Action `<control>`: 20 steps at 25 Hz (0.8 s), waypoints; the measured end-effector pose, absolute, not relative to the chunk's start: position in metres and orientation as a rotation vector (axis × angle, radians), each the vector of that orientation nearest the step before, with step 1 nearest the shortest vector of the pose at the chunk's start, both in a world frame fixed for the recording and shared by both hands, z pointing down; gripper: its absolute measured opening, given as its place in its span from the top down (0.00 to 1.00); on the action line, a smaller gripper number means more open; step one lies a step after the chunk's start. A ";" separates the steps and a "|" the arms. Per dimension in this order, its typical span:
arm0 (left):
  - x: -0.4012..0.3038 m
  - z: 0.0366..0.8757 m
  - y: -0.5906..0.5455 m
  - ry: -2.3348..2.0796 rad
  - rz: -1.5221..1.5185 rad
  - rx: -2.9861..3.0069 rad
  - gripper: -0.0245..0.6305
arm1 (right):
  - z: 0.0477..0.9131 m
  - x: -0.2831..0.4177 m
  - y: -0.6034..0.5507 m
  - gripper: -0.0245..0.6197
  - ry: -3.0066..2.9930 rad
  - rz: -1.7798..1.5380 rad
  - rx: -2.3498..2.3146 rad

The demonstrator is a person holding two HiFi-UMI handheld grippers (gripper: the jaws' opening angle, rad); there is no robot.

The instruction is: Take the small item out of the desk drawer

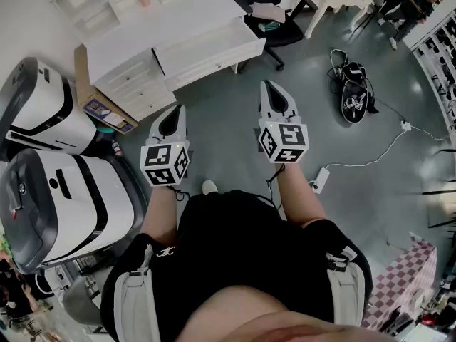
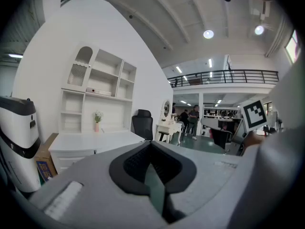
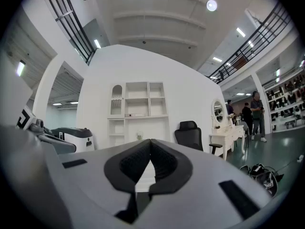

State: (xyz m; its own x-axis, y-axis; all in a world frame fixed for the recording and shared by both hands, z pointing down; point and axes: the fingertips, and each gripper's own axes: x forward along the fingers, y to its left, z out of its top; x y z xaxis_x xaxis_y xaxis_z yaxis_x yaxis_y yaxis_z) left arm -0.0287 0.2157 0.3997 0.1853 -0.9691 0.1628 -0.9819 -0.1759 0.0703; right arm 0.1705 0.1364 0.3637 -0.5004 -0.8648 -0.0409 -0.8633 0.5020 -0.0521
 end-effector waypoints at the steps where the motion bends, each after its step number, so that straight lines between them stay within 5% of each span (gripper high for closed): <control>1: -0.027 0.400 0.220 -1.905 0.134 2.291 0.94 | 0.365 0.171 0.142 0.97 2.669 -0.045 -1.534; 20: -0.024 0.393 0.214 -1.863 0.175 2.339 0.94 | 0.374 0.172 0.150 0.97 2.614 -0.157 -1.554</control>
